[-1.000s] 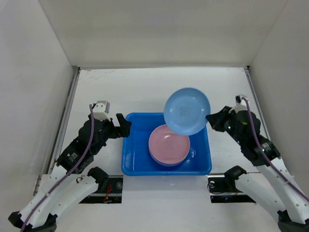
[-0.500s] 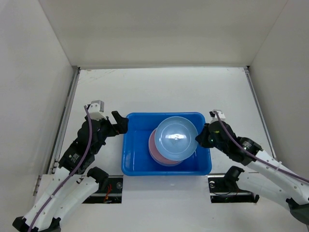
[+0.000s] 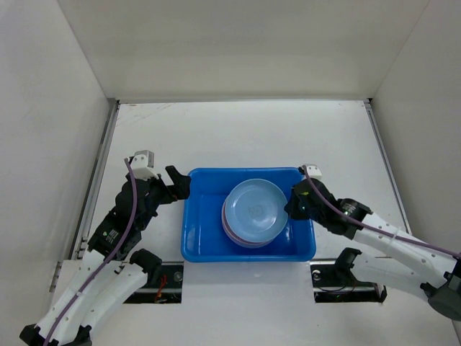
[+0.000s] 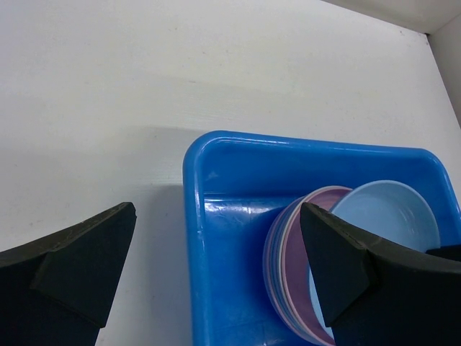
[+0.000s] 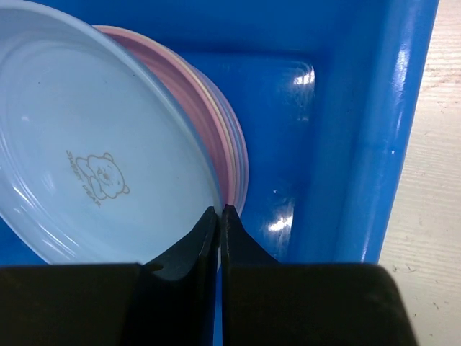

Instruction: Place the plates into the plastic bin on the countertop

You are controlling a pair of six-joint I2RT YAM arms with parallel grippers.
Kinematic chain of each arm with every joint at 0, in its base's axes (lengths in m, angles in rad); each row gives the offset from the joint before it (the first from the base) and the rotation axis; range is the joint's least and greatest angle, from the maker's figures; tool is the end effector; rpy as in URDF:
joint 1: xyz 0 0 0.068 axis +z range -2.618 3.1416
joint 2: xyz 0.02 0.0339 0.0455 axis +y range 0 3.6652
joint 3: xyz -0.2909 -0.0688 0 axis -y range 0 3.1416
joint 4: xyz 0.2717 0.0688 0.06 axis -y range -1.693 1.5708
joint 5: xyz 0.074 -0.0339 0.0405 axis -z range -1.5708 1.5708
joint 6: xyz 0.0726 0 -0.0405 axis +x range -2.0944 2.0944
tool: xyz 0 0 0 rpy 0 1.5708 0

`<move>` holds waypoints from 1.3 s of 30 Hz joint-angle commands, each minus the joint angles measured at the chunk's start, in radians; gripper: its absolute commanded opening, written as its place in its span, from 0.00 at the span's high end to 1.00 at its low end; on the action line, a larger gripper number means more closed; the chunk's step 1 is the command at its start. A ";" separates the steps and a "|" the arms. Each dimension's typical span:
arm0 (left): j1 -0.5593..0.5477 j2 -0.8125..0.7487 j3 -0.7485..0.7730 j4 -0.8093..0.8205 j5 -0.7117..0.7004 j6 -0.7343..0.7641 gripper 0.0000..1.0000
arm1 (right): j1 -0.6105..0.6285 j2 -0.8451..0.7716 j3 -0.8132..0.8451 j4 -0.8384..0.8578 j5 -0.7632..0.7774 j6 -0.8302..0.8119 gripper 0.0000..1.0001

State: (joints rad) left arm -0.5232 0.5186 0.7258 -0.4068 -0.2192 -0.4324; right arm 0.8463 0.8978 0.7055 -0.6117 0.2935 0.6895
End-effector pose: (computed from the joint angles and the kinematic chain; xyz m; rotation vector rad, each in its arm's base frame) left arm 0.1490 -0.0677 0.3436 -0.0795 1.7907 -0.4970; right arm 0.1591 0.1481 0.2446 -0.0446 2.3684 0.4111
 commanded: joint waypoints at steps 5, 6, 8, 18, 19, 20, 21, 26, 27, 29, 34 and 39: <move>0.004 -0.006 -0.011 0.037 -0.011 -0.016 0.00 | 0.024 0.003 0.020 0.093 0.019 0.008 0.85; 0.004 -0.006 -0.011 0.037 -0.011 -0.016 0.00 | 0.027 0.012 0.020 0.098 0.019 0.008 0.84; 0.001 -0.005 -0.011 0.036 -0.011 -0.016 0.00 | 0.036 0.035 0.025 0.101 0.019 0.007 0.82; 0.006 -0.015 -0.012 0.026 -0.011 -0.016 0.00 | 0.099 0.053 0.066 0.102 0.052 0.007 0.54; 0.006 -0.015 -0.012 0.026 -0.011 -0.016 0.00 | 0.110 0.046 0.075 0.098 0.061 0.007 0.48; 0.006 -0.014 -0.014 0.026 -0.011 -0.016 0.00 | 0.122 0.036 0.087 0.090 0.071 0.005 0.42; 0.006 -0.012 -0.014 0.028 -0.011 -0.016 0.00 | 0.142 0.029 0.104 0.080 0.082 0.004 0.39; 0.007 -0.006 -0.016 0.031 -0.011 -0.023 0.00 | 0.233 0.012 0.198 -0.005 0.183 0.002 0.27; 0.009 -0.005 -0.017 0.029 -0.011 -0.026 0.00 | 0.243 0.015 0.218 -0.028 0.208 0.002 0.27; 0.013 -0.002 -0.019 0.026 -0.011 -0.031 0.00 | 0.273 0.015 0.245 -0.066 0.263 0.005 0.26; 0.036 0.017 -0.043 0.039 -0.037 -0.055 0.00 | 0.280 -0.033 0.255 -0.065 0.387 -0.010 0.18; 0.061 0.058 -0.120 0.098 -0.132 -0.121 0.00 | 0.189 -0.103 0.134 0.090 0.515 -0.116 0.15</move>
State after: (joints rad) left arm -0.4759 0.5533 0.6525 -0.3683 -0.2771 -0.4896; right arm 1.0836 0.8364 0.8944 -0.6151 0.6716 0.6491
